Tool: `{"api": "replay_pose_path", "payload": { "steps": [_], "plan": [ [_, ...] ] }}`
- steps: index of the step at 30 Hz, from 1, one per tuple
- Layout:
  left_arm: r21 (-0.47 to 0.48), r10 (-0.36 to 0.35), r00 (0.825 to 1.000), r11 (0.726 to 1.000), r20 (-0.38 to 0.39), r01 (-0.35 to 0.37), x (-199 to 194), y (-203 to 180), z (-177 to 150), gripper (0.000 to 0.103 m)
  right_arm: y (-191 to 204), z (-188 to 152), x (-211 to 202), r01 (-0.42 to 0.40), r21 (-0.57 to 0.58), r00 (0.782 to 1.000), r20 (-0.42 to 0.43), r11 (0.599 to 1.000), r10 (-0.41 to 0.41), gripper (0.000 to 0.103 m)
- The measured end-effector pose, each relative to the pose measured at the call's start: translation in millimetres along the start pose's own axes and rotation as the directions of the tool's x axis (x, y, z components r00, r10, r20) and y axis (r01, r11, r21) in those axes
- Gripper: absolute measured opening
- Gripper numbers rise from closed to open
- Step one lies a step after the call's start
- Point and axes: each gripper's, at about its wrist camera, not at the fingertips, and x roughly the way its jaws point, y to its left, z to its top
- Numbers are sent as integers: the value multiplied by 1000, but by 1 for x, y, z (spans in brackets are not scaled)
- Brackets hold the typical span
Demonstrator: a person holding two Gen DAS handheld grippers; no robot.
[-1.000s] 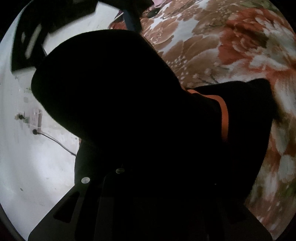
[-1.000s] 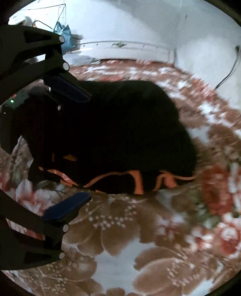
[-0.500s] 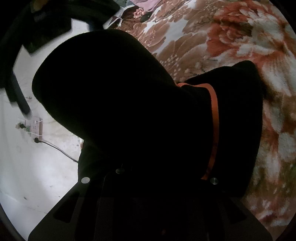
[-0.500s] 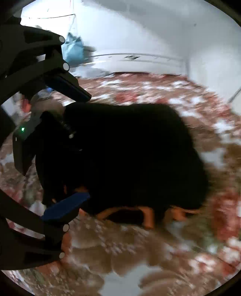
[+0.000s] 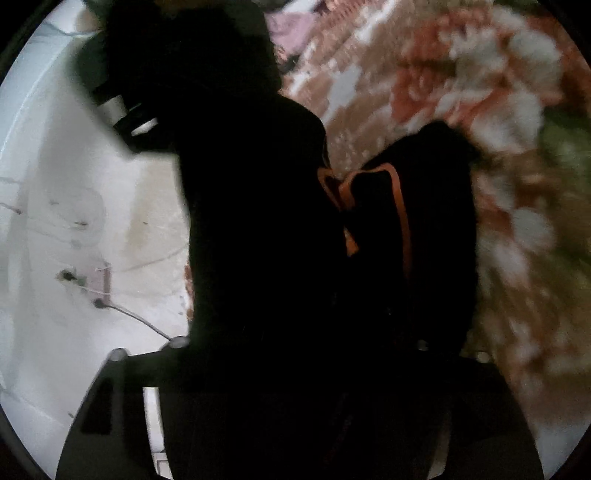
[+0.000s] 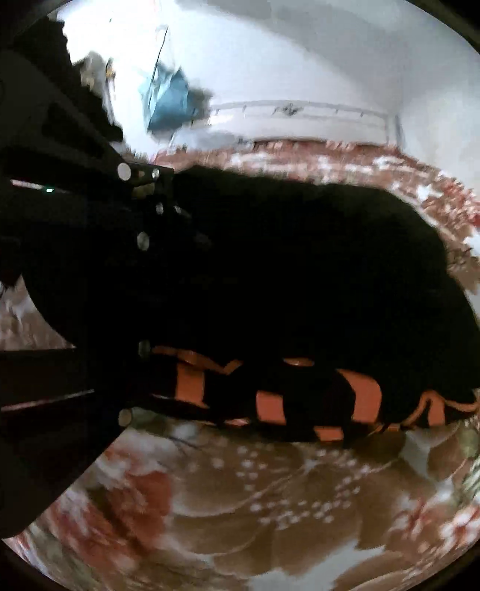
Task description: Fold large clothes
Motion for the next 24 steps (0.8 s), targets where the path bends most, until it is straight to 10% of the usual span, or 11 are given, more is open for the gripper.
{"api": "replay_pose_path", "payload": {
  "steps": [4,7,13,19,22,24],
  "plan": [
    [-49,66,996,996,-66,-70,-13,11,-34,78,-11,-12,-15,-49,80,997,56,996,45,14],
    [90,137,986,988,-92,-129,-6,-15,-64,79,-22,-15,4,-49,98,998,41,994,45,14],
    [-166,56,981,982,-185,-87,15,20,-90,88,-17,-19,30,164,-11,983,82,986,-163,15],
    [-162,27,991,986,-133,-48,8,24,-94,87,-34,-19,47,236,-64,968,105,970,-228,18],
    [-190,-34,995,982,-91,16,-23,43,-99,90,-9,-27,42,340,-156,937,138,927,-320,42],
    [-200,-58,996,979,-62,44,-53,57,-109,95,9,-32,30,413,-156,907,157,897,-390,76]
  ]
}}
